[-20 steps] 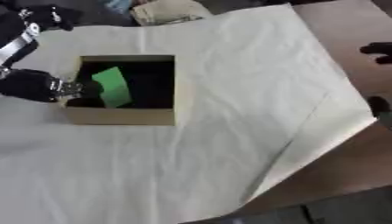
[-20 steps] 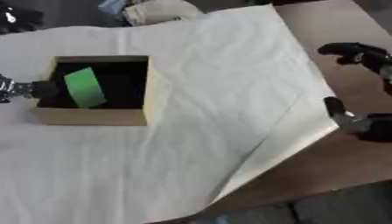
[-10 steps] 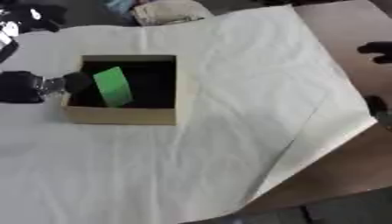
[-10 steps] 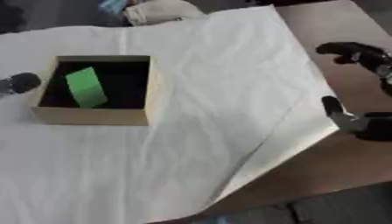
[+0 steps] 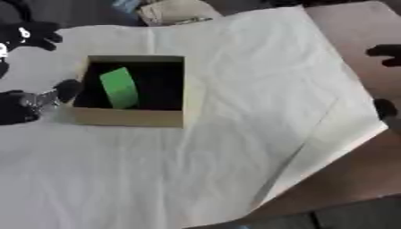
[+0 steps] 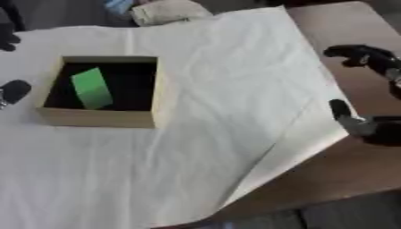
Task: Pick up objects on the table and place them in the box.
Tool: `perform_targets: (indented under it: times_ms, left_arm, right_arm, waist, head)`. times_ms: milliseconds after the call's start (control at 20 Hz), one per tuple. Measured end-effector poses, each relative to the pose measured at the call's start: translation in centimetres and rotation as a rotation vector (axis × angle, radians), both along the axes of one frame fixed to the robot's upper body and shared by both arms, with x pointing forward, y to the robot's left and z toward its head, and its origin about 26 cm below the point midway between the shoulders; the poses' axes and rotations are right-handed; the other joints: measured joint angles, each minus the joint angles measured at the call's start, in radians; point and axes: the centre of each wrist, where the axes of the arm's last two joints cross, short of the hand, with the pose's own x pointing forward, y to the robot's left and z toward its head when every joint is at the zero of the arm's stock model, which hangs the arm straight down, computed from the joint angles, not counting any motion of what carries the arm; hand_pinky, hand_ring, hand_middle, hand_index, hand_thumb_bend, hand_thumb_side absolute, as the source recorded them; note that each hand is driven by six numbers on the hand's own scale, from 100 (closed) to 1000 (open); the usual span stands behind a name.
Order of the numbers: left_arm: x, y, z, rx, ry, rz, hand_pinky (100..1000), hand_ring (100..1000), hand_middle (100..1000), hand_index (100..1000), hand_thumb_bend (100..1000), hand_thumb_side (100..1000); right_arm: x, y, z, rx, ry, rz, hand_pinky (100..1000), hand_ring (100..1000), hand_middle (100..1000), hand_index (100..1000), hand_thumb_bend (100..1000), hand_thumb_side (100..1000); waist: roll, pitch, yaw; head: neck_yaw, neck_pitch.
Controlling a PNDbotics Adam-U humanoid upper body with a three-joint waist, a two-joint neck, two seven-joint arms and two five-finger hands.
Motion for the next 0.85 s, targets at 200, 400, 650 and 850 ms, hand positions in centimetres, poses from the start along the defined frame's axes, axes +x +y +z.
perform_targets:
  times_ms: [200,400,650,850]
  left_arm:
    - [-0.2,0.1,-1.0,-0.036,-0.001,0.005,870,752,743,928,477,719]
    - [-0.3,0.1,-1.6,-0.067,-0.004,0.006,871,750,740,928,462,719]
    - [-0.3,0.0,-2.1,-0.091,-0.003,0.008,872,748,738,929,447,725]
    - [-0.3,-0.2,-2.4,-0.107,0.002,0.009,874,748,738,929,437,731]
  right_arm:
    - [0.0,-0.1,0.0,0.002,-0.002,-0.003,898,1000,912,1000,100,100]
    - [0.0,-0.1,0.0,0.004,-0.002,-0.005,897,1000,912,1000,100,100]
    - [0.0,0.0,-0.1,0.010,0.000,-0.004,897,1000,911,1000,100,104]
    - [0.0,0.0,-0.1,0.008,0.005,-0.005,896,1000,910,1000,100,112]
  waist:
    - [-0.004,0.000,0.005]
    - [-0.005,0.000,0.006]
    - [-0.006,0.001,0.008]
    - [-0.006,0.003,0.007]
  head:
    - [0.000,0.001]
    - [0.006,0.007]
    - [0.018,0.015]
    - [0.034,0.020]
